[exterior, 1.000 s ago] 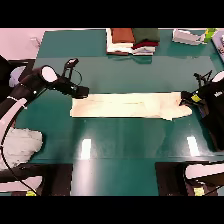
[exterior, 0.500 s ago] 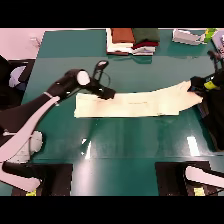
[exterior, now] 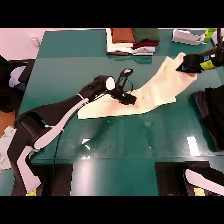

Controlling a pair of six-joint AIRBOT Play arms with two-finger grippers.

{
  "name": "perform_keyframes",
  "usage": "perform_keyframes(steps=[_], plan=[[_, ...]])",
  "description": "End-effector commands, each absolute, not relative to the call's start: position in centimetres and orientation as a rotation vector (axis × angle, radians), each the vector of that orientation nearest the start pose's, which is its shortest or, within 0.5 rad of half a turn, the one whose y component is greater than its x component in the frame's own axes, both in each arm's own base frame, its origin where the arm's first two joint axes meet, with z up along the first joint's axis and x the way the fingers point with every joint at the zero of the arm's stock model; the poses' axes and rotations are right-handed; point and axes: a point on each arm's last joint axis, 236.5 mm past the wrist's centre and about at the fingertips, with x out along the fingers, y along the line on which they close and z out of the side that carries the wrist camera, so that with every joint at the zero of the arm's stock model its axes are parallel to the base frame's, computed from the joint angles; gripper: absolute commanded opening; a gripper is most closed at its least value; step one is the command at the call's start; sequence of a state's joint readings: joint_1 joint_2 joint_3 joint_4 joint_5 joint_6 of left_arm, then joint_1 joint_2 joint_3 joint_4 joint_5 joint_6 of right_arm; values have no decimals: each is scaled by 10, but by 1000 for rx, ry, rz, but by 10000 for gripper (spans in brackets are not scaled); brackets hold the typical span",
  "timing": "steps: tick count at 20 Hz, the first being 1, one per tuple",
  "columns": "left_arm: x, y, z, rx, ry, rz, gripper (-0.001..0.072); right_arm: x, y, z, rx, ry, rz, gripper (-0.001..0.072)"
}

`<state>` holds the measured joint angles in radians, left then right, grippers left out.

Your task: Fold the shirts.

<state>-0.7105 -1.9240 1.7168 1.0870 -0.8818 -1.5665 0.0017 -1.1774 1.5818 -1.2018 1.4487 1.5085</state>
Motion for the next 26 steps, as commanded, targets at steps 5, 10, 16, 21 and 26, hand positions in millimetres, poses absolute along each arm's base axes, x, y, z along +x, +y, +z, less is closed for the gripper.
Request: perform_keyframes(steps=[5,10,16,21,26], plan=[[383,-448,-64,-68,1218,-793,24,373,138,234,166,927,442,14],[402,-411,-48,-20,1219,-694,24,373,159,235,167,915,481,14],[458,-281,47,109,1078,-481,25,372,226,210,114,956,609,14],[468,-159,136,159,966,-301,26,368,335,181,134,940,797,15],[456,-96,208,90,829,-197,26,358,465,120,134,881,941,19]])
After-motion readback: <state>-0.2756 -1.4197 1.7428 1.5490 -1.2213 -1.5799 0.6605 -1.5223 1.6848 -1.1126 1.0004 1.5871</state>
